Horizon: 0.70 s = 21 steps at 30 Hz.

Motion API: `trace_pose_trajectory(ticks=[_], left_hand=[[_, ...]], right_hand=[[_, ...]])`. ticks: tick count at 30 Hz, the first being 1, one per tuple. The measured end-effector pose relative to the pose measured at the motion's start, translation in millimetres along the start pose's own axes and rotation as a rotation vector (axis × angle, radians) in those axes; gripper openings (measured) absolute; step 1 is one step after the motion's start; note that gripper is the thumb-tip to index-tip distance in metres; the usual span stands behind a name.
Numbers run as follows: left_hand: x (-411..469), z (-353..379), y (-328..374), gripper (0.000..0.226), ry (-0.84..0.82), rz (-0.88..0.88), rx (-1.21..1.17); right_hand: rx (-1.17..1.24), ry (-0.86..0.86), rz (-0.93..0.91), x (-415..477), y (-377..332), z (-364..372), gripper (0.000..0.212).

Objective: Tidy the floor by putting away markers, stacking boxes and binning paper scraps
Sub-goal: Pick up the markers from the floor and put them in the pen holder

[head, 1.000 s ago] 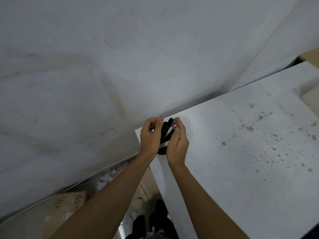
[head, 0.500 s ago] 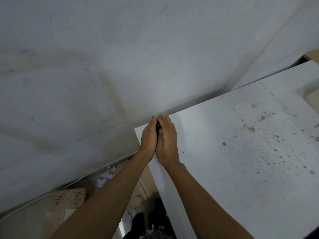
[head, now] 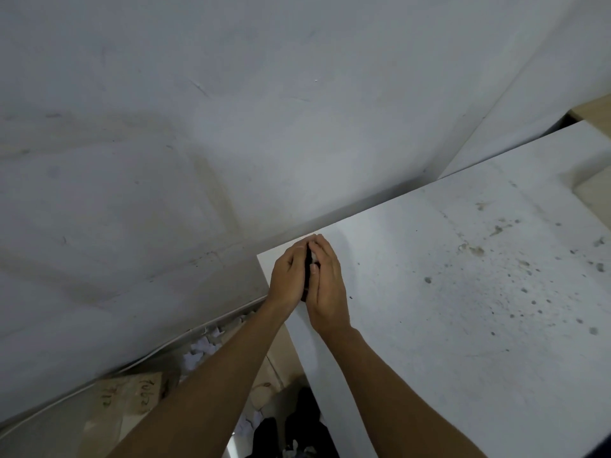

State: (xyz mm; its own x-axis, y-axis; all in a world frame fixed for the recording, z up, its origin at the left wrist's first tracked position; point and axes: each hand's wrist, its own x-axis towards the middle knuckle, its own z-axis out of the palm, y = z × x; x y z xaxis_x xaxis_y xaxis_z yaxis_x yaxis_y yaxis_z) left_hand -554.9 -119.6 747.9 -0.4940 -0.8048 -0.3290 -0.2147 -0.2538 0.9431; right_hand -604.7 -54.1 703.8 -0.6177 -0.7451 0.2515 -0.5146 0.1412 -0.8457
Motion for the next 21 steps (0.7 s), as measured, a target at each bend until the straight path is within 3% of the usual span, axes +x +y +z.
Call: trace_pose_trajectory(ticks=[5,11,14,18,21], left_hand=[[0.7,1.3,6.1,0.035,-0.039,-0.031,0.020],[-3.3,-9.7,9.3,0.024,0.058,-0.021,0.007],[-12.7,-19.7,8.6,0.020,0.061,0.005,-0.005],[-27.7,-33.3,5.5,0.016,0.091,0.091,0.034],[-40.4,-45.3,1.8,0.019,0.149,0.142,0.060]], right_hand=[[-0.021,-0.031,0.030,6.5,1.5,-8.7,0.043],[-0.088,-0.071,0.001,2.4,-13.5,-17.6,0.046],[-0.131,-0.006,-0.013,-2.7,-27.5,-19.4,0.045],[-0.237,0.207,-0.086,-12.4,-43.8,-21.8,0.025],[-0.252,0.266,-0.113,-27.0,-55.8,-20.2,0.017]])
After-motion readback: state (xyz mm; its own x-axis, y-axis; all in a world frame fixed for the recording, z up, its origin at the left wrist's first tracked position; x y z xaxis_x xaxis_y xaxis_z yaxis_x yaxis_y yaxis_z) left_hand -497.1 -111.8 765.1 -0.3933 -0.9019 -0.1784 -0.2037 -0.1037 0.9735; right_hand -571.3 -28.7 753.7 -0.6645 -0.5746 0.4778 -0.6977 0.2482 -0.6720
